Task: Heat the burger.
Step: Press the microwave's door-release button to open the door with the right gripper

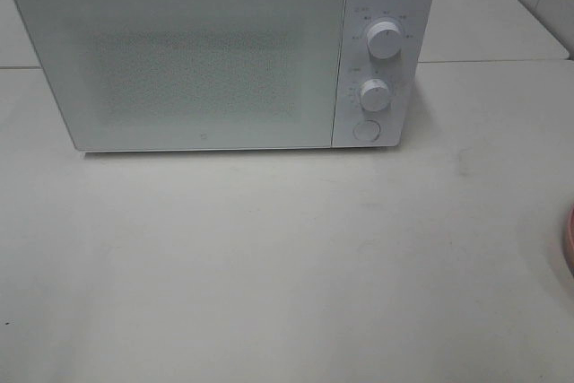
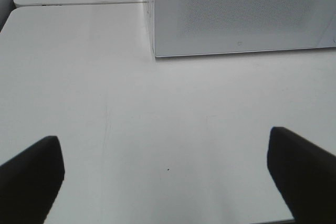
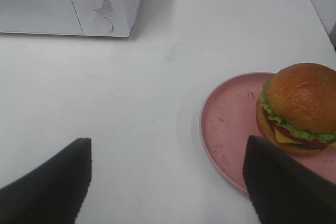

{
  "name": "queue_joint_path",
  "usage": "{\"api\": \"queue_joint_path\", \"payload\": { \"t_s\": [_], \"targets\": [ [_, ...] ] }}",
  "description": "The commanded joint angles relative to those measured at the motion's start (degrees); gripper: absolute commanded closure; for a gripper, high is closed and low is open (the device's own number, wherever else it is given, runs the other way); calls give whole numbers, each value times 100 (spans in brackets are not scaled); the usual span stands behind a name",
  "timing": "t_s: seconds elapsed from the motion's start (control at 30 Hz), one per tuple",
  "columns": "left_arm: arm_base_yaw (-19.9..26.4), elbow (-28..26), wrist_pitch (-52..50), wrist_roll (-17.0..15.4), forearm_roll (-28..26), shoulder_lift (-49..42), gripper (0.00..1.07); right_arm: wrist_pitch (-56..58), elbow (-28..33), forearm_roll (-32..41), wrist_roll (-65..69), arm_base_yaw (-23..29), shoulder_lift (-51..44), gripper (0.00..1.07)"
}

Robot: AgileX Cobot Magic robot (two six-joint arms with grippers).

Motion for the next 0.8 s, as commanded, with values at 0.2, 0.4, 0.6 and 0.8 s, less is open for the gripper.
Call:
{"api": "queue_joint_path", "payload": {
  "t_s": [0.2,0.4,0.6,0.8],
  "targets": [
    [-6,11,-11,-11,-34,-103,6,0,-6,-46,52,0,-155,31],
    [-6,11,-11,-11,-34,-103,6,0,-6,-46,52,0,-155,31],
    [-6,11,-11,-11,-34,-103,6,-149,-155,-34,52,0,-23,31],
    [-6,11,-11,-11,-34,-103,6,-544,-292,-29,52,0,607,31]
  ]
}}
